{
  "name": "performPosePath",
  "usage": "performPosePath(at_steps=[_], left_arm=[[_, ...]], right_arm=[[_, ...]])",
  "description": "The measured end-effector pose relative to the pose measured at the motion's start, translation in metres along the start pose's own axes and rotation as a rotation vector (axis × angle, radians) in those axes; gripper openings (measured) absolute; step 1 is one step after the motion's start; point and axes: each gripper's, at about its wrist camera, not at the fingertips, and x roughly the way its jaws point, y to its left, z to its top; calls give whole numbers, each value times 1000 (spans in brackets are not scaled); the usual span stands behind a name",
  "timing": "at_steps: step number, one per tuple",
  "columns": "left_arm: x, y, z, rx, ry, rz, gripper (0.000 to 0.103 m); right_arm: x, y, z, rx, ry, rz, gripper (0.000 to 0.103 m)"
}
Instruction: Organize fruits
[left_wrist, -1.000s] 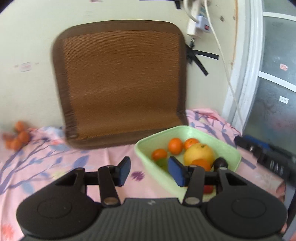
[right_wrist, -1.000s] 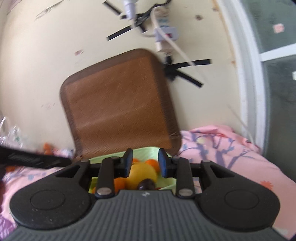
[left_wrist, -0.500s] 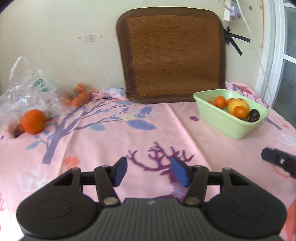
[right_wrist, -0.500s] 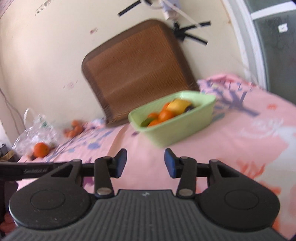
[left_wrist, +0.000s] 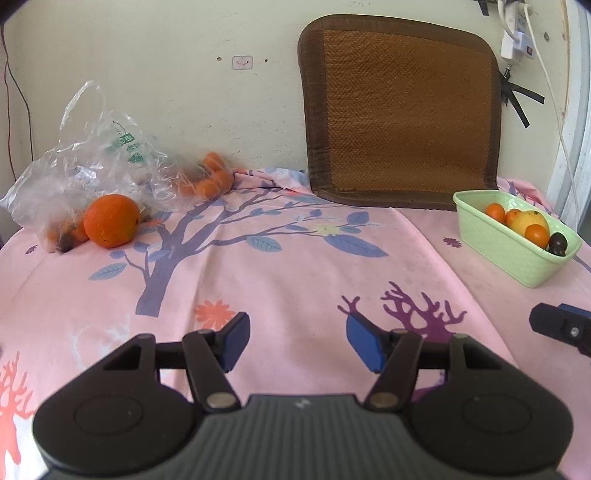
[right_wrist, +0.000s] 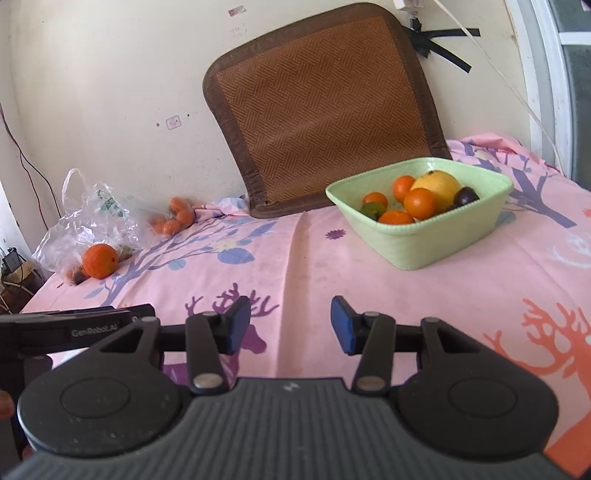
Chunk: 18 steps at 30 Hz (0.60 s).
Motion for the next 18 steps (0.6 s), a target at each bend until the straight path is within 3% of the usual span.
performPosePath(at_steps=[7,12,14,18], left_arm=[[15,-2,1,9,11,-20,62],[22,-6,1,22,16,-22,70],[23,-7,1,24,11,-17,78],[21,-10,4,30,2,-15,78]], right_arm=[[8,-5,-2,13,16,-42,51],[16,-6,-2,18,29,-51,51],[17,-5,-2,16,30,-50,51],[16,-4,-1,24,26,-44,51]])
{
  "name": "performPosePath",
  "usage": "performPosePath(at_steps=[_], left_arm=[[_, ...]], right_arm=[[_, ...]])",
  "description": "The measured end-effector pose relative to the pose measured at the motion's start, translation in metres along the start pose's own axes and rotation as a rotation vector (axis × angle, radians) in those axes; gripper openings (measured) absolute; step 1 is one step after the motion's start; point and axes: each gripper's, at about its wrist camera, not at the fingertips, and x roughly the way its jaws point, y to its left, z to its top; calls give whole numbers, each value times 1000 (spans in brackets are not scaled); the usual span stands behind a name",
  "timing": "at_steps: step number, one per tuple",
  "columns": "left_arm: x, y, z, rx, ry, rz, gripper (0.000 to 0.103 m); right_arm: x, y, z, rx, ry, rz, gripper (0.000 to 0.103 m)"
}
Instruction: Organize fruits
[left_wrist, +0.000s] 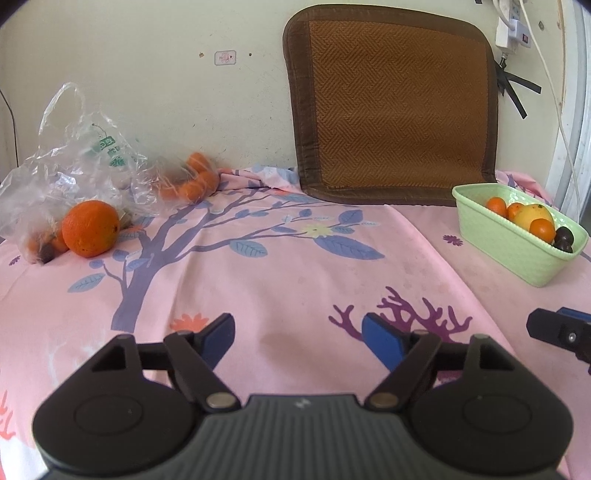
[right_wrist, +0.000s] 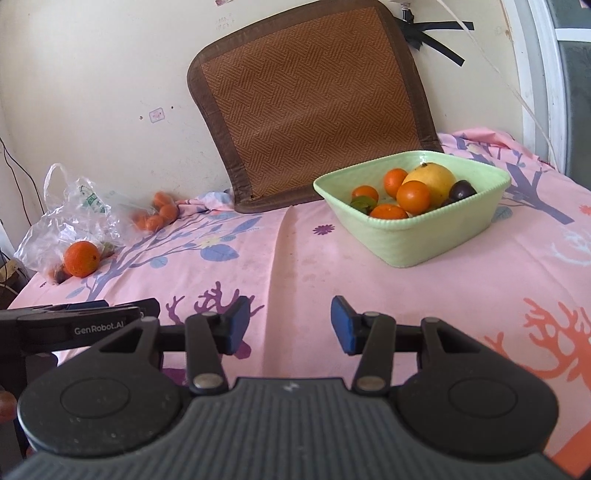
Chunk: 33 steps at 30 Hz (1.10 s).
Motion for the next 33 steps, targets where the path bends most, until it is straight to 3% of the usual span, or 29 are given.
performPosePath(at_steps=[3,8,13,26,33], left_arm=[[-4,-4,3,-1,-7,-9,80],[-21,-25,10,33,-53,-32,103],[-36,-47,13,75,-81,-63,103],[-51,-62,16,101,-107,-23,103],[-48,-64,14,100,-81,11,103]], right_arm=[[-7,-2,1,16,-22,-2,51],[-23,-15,1,64,-46,-19,51],[-38,-24,2,95,-73,-23,52],[-47,-32,3,123,-96,-5,52],[-48,-35,1,137,-93,-6,53]])
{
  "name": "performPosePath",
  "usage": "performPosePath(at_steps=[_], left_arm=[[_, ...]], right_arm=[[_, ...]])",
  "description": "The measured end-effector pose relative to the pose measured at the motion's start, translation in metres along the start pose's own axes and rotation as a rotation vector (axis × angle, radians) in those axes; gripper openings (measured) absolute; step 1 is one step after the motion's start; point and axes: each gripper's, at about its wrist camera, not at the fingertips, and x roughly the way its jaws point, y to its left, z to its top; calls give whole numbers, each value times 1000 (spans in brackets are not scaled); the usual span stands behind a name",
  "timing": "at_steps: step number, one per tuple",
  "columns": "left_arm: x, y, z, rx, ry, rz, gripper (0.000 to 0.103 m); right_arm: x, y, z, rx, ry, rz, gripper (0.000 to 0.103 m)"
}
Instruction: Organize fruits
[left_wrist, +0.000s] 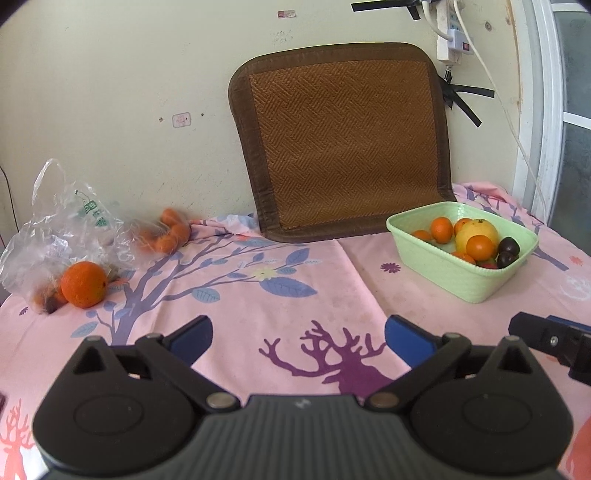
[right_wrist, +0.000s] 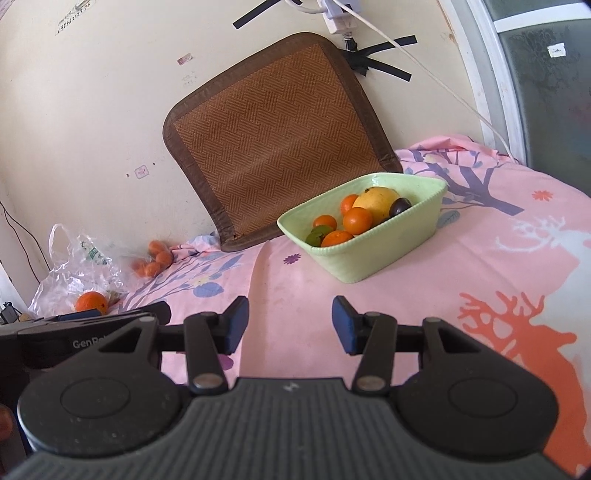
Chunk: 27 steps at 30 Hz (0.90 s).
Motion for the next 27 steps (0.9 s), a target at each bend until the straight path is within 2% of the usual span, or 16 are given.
performPosePath(at_steps=[10,27], left_arm=[[2,2,-4,4,27,27,103],[0,7,-3,3,10,51,103]], right_arm=[[1,0,-1,7,5,1,54],[2,3,-1,2,8,4,56]])
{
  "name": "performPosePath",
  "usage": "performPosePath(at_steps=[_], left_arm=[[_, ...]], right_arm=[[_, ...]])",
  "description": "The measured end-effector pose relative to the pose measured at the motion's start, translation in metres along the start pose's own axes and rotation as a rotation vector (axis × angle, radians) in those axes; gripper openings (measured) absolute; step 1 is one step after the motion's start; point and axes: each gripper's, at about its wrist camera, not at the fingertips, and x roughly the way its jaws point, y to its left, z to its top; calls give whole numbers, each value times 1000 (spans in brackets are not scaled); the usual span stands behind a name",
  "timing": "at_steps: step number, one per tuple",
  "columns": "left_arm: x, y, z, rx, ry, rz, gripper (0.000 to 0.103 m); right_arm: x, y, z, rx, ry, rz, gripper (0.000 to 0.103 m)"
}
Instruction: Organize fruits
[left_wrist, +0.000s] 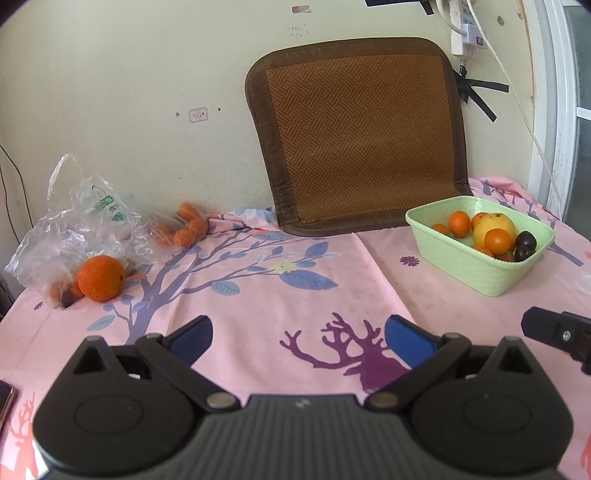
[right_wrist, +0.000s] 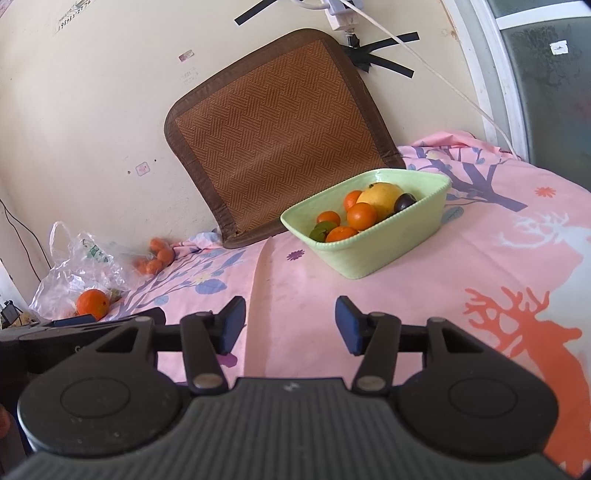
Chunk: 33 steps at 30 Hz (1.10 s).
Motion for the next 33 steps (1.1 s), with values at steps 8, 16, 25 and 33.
performPosePath(at_steps=[8,16,25,33], left_arm=[[1,3,0,-4,2,8,103],[-1,5,1,-20,-1,14,103],[-5,8,2,-32,0,27,103],[-7,10,1,-34,9,13,103]], right_arm=[[1,2,-1,-4,3,6,57],[0,2,0,-4,2,11,57],[-2,6,0,-10,1,23,57],[-3,8,0,-16,3,30,57]])
